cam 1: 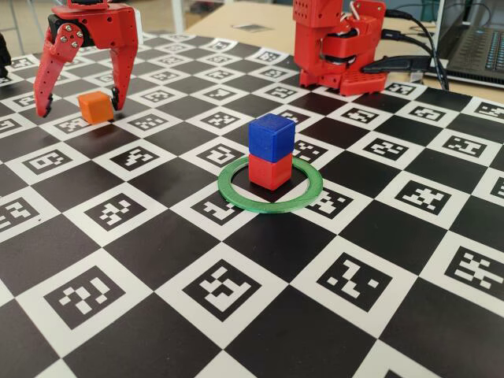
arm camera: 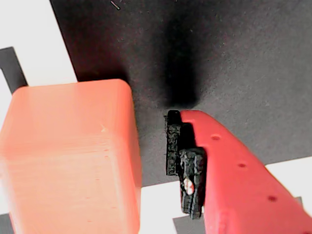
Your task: Grab the red cube then put it in the green circle then put the blue cube on top and finally the orange cube on top
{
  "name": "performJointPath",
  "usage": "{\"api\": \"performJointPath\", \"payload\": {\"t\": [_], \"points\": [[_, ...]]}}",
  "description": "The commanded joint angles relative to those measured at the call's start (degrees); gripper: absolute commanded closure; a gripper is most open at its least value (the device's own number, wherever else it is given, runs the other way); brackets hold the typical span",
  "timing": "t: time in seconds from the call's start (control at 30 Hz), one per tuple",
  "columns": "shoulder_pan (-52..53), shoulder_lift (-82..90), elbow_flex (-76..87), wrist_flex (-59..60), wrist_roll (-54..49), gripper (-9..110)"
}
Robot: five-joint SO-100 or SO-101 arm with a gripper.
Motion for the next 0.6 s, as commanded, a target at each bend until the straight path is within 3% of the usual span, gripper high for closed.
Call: {"api": "performJointPath", "payload": {"t": [0.0,0.13,0.57], "points": [[-1.2,2.6,-4.3,-0.9,0.1,64],[-1.5,2.6,-4.2,-1.2,0.6,75],[-0.7,3.7,-3.9,-1.5,-0.1,92]]}}
